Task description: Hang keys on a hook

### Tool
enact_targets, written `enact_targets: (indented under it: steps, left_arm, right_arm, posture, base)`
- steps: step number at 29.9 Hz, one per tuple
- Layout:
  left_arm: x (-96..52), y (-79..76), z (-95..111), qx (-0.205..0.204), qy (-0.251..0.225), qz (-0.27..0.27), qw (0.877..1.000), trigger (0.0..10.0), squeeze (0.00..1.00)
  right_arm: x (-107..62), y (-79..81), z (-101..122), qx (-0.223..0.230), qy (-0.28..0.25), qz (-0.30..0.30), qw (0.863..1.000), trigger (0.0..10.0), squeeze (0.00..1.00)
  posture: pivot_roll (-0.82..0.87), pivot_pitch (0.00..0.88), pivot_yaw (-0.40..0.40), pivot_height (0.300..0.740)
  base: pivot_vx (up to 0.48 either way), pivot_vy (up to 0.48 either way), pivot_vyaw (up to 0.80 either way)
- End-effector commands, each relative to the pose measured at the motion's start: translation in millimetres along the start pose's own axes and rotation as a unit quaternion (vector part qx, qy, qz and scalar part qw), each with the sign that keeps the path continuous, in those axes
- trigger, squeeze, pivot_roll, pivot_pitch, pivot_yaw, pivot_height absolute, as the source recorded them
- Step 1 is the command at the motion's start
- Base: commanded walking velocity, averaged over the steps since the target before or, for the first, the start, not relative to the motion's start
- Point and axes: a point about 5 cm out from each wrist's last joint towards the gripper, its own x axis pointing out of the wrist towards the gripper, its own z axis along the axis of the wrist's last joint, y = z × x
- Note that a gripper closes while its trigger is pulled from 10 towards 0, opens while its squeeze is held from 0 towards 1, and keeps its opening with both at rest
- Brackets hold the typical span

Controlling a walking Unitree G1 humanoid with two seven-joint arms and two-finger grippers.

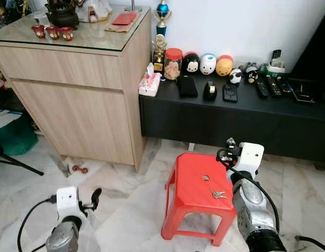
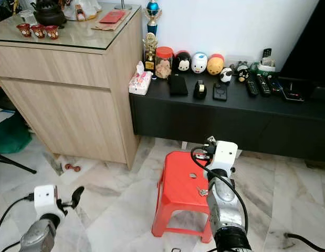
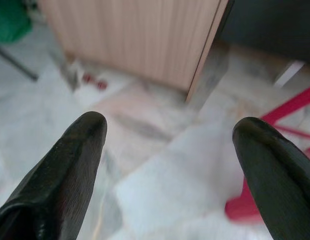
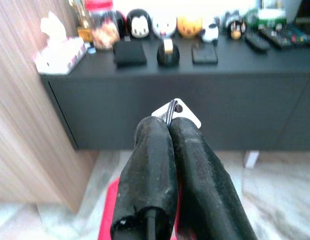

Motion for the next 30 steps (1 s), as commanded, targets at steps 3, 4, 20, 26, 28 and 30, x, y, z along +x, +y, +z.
enact_targets:
  steps: [3,4,20,26,28,30]
  left_arm:
    - [-5.4,0.4,-14,0.008,0.035,0.007,0.999,10.0,0.0]
    - [-6.5,0.1,-17,0.006,0.039,0.007,0.999,10.0,0.0]
    - [-23.8,2.2,-51,0.013,0.125,0.026,0.992,10.0,0.0]
    - [-30.7,0.9,-64,0.021,0.165,0.031,0.986,10.0,0.0]
    - [-34.8,0.2,-71,0.02,0.18,0.033,0.983,10.0,0.0]
    - [-35.3,0.3,-71,0.02,0.181,0.033,0.983,10.0,0.0]
  right_arm:
    - [-6.6,-14.3,-21,-0.016,0.045,-0.013,0.999,10.0,0.0]
    - [-9.7,-20.0,-28,-0.018,0.06,-0.02,0.998,10.0,0.0]
    - [-77.3,-61.0,-121,-0.041,0.296,-0.095,0.949,10.0,0.0]
    - [-108.9,-61.5,-148,-0.04,0.375,-0.109,0.92,10.0,0.0]
    - [-114.2,-59.9,-153,-0.036,0.386,-0.113,0.915,10.0,0.0]
    - [-114.3,-59.4,-153,-0.036,0.386,-0.112,0.915,10.0,0.0]
  posture:
    - [0.14,0.0,-0.058,0.74]
    - [0.14,0.0,-0.058,0.74]
    - [0.14,0.0,-0.042,0.74]
    - [0.14,0.0,-0.029,0.74]
    - [0.14,0.0,-0.025,0.74]
    - [0.14,0.0,-0.025,0.74]
  base:
    - [0.0,0.0,0.0]
    - [0.0,0.0,0.0]
    - [0.0,0.0,0.0]
    - [0.0,0.0,0.0]
    - [0.0,0.0,0.0]
    - [0.0,0.0,0.0]
